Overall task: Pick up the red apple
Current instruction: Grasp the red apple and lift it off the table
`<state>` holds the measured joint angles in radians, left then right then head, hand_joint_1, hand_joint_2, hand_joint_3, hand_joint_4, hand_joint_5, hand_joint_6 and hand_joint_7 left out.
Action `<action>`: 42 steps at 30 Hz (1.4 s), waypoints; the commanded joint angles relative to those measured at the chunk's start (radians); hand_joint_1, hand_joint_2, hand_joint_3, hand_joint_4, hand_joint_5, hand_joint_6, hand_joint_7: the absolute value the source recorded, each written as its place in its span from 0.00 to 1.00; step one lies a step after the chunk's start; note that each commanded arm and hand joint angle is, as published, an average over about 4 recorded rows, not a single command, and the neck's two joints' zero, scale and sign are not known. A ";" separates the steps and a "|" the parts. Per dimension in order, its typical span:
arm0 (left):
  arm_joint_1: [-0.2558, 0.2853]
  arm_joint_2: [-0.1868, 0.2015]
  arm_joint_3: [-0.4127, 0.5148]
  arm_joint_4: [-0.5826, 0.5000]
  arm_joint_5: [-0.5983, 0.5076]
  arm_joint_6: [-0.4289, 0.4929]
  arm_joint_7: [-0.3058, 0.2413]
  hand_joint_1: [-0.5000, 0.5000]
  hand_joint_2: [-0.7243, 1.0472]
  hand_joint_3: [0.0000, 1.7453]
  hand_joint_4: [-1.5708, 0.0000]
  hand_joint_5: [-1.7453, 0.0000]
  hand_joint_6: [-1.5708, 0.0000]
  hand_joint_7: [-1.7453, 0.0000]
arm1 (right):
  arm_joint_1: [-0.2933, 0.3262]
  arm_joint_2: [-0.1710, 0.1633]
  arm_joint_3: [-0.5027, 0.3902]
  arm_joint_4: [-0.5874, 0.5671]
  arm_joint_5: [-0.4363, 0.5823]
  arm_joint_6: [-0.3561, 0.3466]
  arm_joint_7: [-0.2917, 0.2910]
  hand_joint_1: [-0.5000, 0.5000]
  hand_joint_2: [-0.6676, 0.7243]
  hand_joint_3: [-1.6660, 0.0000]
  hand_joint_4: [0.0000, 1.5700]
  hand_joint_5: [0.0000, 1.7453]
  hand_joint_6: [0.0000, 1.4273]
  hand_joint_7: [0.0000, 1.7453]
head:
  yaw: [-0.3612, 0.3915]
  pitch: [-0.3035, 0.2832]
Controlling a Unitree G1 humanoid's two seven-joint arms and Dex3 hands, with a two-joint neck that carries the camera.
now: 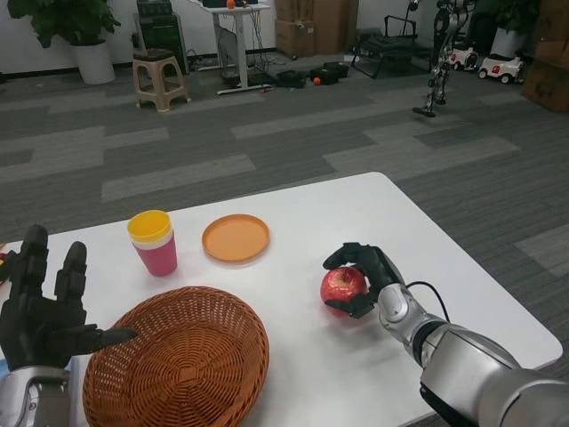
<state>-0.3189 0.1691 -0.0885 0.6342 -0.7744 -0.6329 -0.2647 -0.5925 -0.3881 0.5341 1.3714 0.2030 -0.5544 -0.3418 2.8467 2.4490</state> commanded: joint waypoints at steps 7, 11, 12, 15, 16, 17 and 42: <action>-0.019 0.003 0.012 0.019 -0.003 0.004 -0.005 0.09 0.35 0.00 1.00 0.82 1.00 0.88 | 0.107 -0.020 -0.115 -0.146 -0.004 0.006 0.027 0.04 0.09 0.05 0.80 0.61 0.94 0.80 | 0.024 0.009; -0.019 0.002 0.016 0.022 -0.003 0.004 -0.005 0.09 0.35 0.00 1.00 0.82 1.00 0.88 | 0.154 -0.048 -0.147 -0.327 -0.001 -0.004 0.006 0.02 0.09 0.05 0.81 0.61 0.94 0.80 | 0.038 0.013; -0.019 0.002 0.017 0.022 -0.003 0.004 -0.005 0.09 0.35 0.00 1.00 0.82 1.00 0.88 | 0.160 -0.052 -0.151 -0.361 0.000 -0.005 0.000 0.03 0.09 0.05 0.82 0.61 0.94 0.80 | 0.038 0.013; -0.022 0.001 0.018 0.027 -0.003 0.004 -0.005 0.09 0.35 0.00 1.00 0.82 1.00 0.88 | 0.168 -0.060 -0.154 -0.446 0.004 -0.007 -0.021 0.04 0.09 0.05 0.82 0.61 0.94 0.80 | 0.039 0.014; -0.024 0.000 0.018 0.029 -0.003 0.004 -0.005 0.09 0.35 0.00 1.00 0.82 1.00 0.88 | 0.169 -0.063 -0.152 -0.472 0.006 -0.007 -0.029 0.04 0.09 0.05 0.82 0.61 0.94 0.80 | 0.035 0.013; -0.025 0.000 0.018 0.030 -0.003 0.004 -0.005 0.09 0.35 0.00 1.00 0.82 1.00 0.88 | 0.169 -0.064 -0.151 -0.485 0.006 -0.007 -0.032 0.04 0.09 0.05 0.82 0.61 0.94 0.80 | 0.034 0.013; -0.066 -0.007 -0.001 0.065 -0.005 0.004 -0.014 0.09 0.35 0.00 1.00 0.82 1.00 0.88 | 0.130 -0.061 -0.082 -0.813 0.007 -0.038 -0.117 0.02 0.07 0.05 0.84 0.61 0.96 0.80 | 0.146 0.140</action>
<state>-0.3765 0.1632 -0.0911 0.6953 -0.7757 -0.6328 -0.2718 -0.4443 -0.4445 0.4499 0.5643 0.2021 -0.5803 -0.4478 2.9800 2.5865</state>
